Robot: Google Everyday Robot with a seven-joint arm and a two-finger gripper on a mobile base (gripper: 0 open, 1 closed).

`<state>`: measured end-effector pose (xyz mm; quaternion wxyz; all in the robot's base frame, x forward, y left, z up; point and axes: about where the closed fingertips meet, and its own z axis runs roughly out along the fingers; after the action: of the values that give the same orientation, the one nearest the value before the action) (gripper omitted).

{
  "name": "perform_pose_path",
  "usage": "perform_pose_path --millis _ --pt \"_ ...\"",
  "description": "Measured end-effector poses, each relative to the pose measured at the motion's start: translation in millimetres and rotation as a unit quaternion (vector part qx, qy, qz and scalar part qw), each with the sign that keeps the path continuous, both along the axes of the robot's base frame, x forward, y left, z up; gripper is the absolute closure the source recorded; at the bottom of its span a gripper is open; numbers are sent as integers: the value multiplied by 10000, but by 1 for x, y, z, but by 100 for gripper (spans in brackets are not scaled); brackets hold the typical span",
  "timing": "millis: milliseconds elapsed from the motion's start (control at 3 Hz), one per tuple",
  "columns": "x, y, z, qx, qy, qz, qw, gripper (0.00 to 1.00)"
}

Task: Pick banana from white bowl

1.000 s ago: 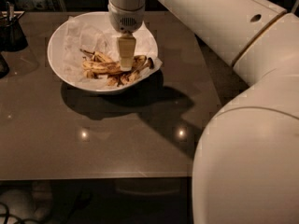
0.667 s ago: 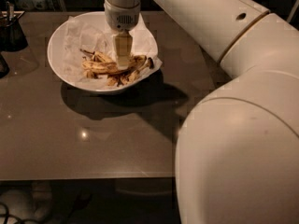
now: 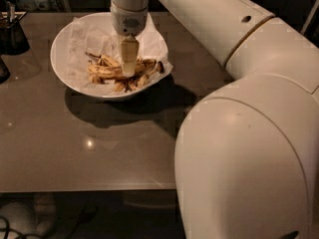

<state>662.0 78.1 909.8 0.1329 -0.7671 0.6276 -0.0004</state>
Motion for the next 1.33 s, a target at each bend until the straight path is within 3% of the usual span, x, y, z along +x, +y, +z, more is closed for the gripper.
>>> perform_pose_path --millis 667,1333 --pt "-4 5 -16 125 301 -44 9995 37" --pt "-6 8 -26 251 465 56 9986 35"
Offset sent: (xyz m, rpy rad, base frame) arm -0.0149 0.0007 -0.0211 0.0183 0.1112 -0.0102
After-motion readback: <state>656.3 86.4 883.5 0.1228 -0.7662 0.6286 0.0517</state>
